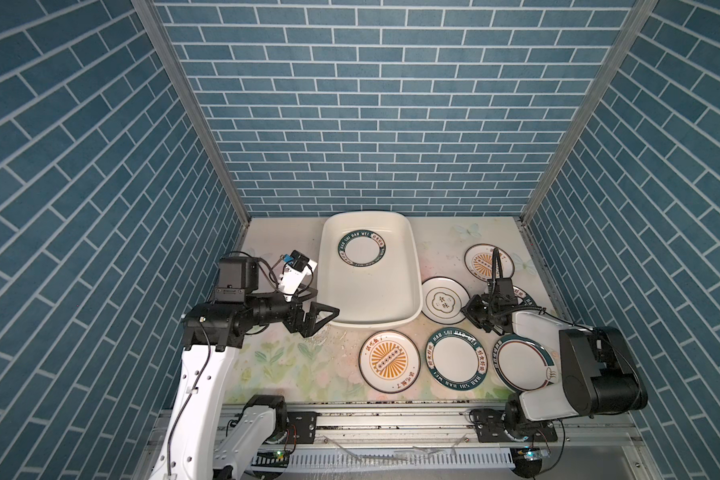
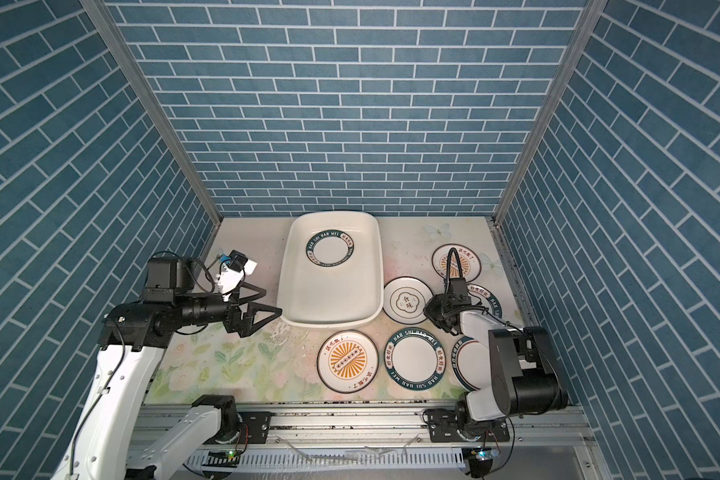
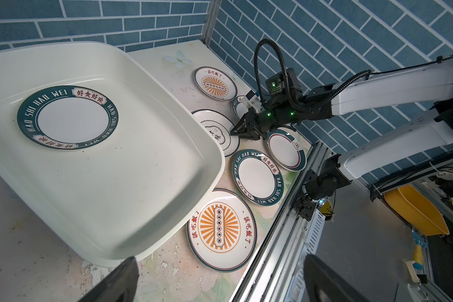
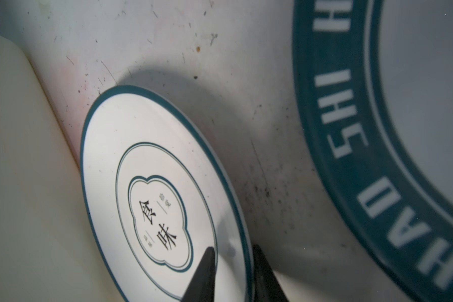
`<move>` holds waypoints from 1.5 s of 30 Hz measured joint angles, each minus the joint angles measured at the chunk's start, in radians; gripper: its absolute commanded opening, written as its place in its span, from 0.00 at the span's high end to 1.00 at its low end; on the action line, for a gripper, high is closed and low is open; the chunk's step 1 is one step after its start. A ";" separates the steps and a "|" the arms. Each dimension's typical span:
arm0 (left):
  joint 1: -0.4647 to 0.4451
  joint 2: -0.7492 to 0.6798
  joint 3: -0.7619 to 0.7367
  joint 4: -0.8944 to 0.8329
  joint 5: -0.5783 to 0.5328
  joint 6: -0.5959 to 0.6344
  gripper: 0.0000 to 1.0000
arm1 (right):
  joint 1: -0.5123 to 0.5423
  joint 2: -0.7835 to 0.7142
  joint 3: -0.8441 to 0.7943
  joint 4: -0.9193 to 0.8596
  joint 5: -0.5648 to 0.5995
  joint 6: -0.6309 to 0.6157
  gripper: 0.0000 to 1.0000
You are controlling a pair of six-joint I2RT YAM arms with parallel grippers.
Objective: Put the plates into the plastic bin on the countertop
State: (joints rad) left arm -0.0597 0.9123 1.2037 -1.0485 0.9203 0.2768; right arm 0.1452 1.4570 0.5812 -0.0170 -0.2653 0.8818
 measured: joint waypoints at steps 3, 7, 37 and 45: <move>0.000 0.000 0.000 0.000 0.000 0.000 0.01 | -0.005 0.000 -0.006 0.014 -0.009 0.005 0.75; 0.000 0.000 0.000 0.001 0.000 -0.003 0.00 | -0.011 0.000 -0.016 0.034 -0.020 0.012 0.76; 0.000 -0.012 0.000 0.008 0.000 -0.020 0.01 | -0.031 -0.025 -0.077 0.112 -0.035 0.039 0.82; 0.000 -0.011 0.000 0.025 0.005 -0.041 0.00 | -0.036 -0.037 -0.084 0.108 -0.038 0.039 0.83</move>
State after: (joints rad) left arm -0.0597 0.9009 1.2037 -1.0237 0.9249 0.2356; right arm 0.1089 1.4197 0.4973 0.0914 -0.3031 0.9207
